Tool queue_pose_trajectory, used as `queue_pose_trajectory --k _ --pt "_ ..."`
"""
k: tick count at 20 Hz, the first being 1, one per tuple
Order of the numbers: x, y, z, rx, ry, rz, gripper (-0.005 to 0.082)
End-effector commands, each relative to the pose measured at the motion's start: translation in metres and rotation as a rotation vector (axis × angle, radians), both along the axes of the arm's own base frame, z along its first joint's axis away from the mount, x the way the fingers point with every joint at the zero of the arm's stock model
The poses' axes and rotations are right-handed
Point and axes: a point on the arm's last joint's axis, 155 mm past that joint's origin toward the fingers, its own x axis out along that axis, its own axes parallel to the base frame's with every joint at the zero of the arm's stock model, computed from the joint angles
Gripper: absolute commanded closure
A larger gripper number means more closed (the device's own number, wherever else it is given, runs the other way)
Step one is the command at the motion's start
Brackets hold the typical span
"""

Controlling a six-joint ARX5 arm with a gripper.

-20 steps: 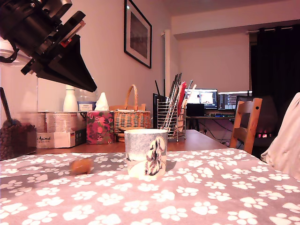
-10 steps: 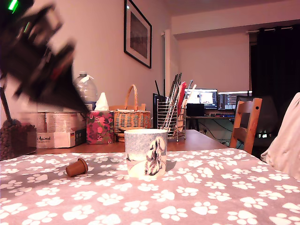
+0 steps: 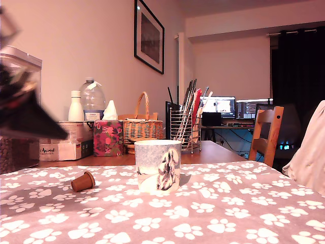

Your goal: Pick up the coffee capsules on the table and drop them inside the coffee cup

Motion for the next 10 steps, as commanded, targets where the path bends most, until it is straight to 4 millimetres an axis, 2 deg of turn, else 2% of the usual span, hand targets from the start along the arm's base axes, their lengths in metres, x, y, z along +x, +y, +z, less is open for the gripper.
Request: queue_pose_trajectory --k 1,7,8,9,10 --pt "-0.0032 0.0054 0.0013 0.005 -0.035 0.004 0.0793" --pt "-0.0034 0.0074 0.0031 0.026 -0.065 -0.005 0.079" --pt "-0.0035 0.0076 0.002 0.029 -0.063 -0.006 0.075" --pt "-0.0035 0.0077 0.0001 0.032 -0.057 -0.006 0.0649" --pt "-0.0036 0.0076 -0.002 0.034 -0.051 -0.006 0.0504"
